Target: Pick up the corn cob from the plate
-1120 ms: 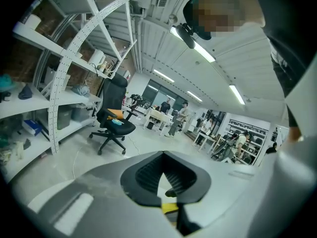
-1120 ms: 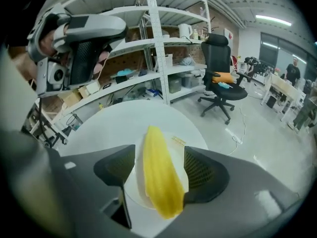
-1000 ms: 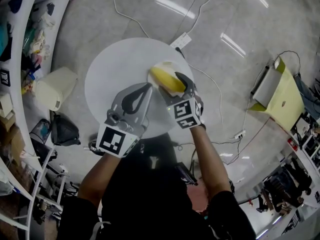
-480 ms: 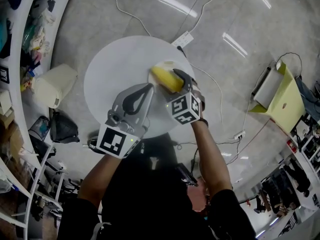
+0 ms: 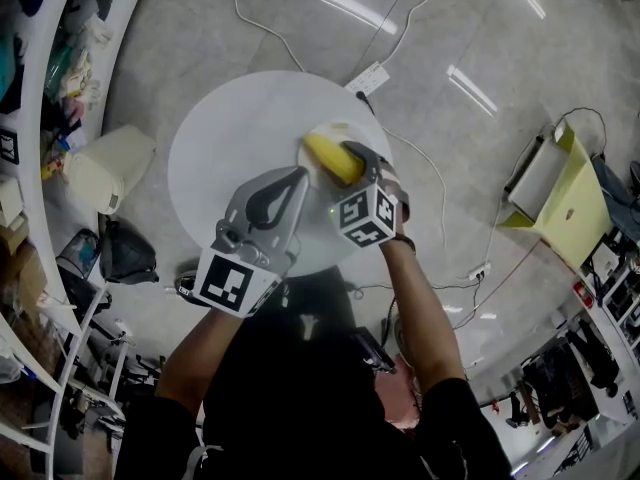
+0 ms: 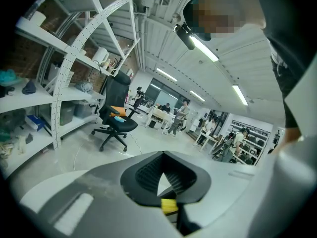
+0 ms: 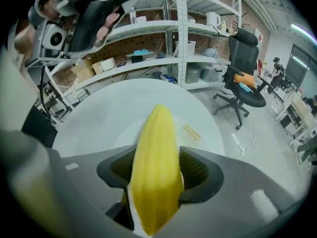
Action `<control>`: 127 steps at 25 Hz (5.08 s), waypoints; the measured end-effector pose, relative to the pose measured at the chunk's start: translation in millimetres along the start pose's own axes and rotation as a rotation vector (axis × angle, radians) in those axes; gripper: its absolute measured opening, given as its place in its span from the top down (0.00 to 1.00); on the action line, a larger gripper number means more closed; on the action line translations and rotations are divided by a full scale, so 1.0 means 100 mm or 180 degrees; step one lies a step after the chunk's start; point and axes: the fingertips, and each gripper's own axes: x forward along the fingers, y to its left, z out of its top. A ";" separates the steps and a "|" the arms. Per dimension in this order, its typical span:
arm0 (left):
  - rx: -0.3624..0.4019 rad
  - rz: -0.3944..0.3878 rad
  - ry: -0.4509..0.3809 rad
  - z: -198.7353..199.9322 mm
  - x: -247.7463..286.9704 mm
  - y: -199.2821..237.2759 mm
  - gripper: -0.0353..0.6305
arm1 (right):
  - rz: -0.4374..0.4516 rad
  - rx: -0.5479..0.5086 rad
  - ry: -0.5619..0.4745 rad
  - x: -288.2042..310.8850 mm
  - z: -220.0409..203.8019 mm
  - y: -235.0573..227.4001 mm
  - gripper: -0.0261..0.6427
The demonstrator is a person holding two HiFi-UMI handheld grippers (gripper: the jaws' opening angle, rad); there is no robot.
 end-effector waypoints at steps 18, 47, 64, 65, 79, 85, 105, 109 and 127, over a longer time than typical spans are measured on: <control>0.0038 -0.0004 -0.0039 -0.01 -0.11 0.00 0.94 | -0.0141 0.0156 -0.0067 -0.01 0.00 -0.02 0.59; 0.0102 -0.0020 -0.0156 0.07 -0.36 -0.08 0.94 | -0.0327 0.0600 -0.0217 -0.16 0.01 0.04 0.59; 0.0160 -0.0040 -0.0285 0.25 -0.54 -0.24 0.95 | -0.0442 0.0829 -0.0314 -0.36 0.04 0.18 0.59; 0.0170 -0.0043 -0.0296 0.27 -0.55 -0.25 0.95 | -0.0453 0.0840 -0.0329 -0.38 0.05 0.18 0.59; 0.0216 -0.0098 -0.0384 0.42 -0.74 -0.39 0.94 | -0.0616 0.1033 -0.0393 -0.66 0.15 0.29 0.59; 0.0229 -0.0097 -0.0432 0.46 -0.83 -0.40 0.95 | -0.0712 0.1121 -0.0463 -0.78 0.19 0.31 0.59; 0.0371 -0.0194 -0.0602 0.70 -1.12 -0.65 0.94 | -0.0918 0.1251 -0.0627 -1.19 0.33 0.44 0.59; 0.0377 -0.0217 -0.0631 0.73 -1.20 -0.72 0.95 | -0.0967 0.1293 -0.0666 -1.28 0.34 0.50 0.59; 0.0531 -0.0362 -0.0790 0.96 -1.51 -0.97 0.94 | -0.1198 0.1388 -0.0828 -1.68 0.41 0.75 0.59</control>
